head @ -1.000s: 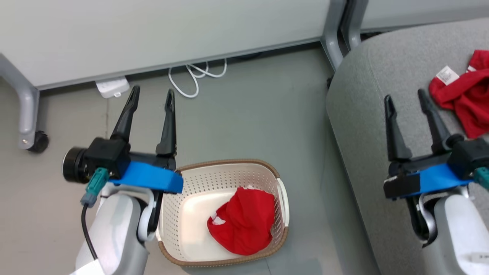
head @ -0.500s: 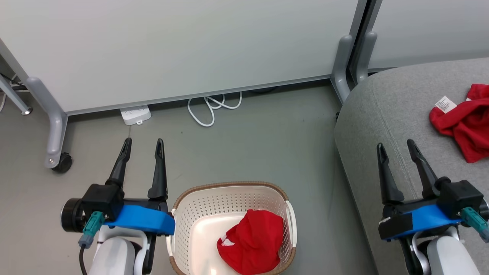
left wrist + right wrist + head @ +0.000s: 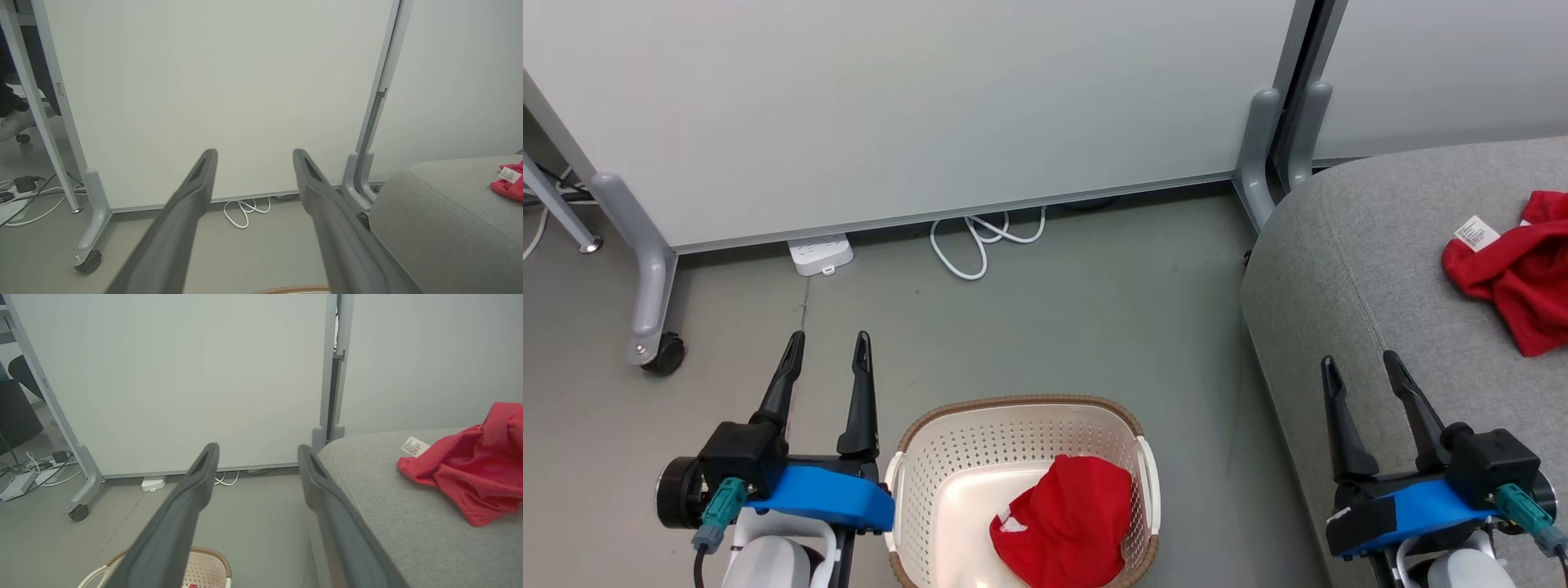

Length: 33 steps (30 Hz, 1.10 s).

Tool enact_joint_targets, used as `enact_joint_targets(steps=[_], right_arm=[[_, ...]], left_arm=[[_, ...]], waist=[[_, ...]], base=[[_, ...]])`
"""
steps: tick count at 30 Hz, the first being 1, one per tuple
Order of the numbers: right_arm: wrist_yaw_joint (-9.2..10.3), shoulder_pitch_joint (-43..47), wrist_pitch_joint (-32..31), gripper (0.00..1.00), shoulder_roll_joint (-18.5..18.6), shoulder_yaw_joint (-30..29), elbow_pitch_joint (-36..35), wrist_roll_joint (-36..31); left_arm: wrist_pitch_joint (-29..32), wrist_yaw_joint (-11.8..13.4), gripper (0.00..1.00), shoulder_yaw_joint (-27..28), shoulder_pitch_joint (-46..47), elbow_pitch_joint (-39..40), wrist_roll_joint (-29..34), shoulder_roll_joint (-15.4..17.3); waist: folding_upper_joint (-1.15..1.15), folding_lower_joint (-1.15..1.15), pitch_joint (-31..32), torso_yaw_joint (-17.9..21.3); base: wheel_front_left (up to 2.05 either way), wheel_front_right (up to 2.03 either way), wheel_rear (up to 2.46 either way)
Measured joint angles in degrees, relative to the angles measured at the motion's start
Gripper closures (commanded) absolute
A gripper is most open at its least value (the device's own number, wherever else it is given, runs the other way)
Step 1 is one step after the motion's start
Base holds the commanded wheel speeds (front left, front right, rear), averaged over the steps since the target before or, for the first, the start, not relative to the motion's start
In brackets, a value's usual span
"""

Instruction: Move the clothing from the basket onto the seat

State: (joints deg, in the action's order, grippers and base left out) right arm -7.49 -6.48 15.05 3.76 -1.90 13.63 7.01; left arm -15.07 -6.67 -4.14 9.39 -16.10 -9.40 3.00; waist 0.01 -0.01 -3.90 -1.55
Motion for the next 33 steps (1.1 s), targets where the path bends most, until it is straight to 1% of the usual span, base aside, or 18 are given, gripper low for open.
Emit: enact_joint_targets(steps=[6,26,33], right_arm=[[0.00,0.2,0.0,0.00,-0.3,0.0,0.2,-0.1],[0.00,0.2,0.0,0.00,-0.6,0.7,1.2,-0.4],[0.00,-0.5,0.0,0.00,-0.6,1.0,1.2,-0.4]], left_arm=[[0.0,-0.4,0.00,0.1,-0.3,-0.4,0.0,0.0],[0.0,-0.4,0.00,-0.5,-0.3,-1.3,-0.6,-0.1],[0.0,-0.5,0.00,-2.6,0.6,-2.1,-0.5,-0.1]], waist=[[0.00,0.00,0.1,-0.1],[0.00,0.01,0.2,-0.1],[0.00,0.01,-1.0,0.4]], base=[[0.00,0.00,0.00],[0.00,0.00,0.00],[0.00,0.00,0.00]])
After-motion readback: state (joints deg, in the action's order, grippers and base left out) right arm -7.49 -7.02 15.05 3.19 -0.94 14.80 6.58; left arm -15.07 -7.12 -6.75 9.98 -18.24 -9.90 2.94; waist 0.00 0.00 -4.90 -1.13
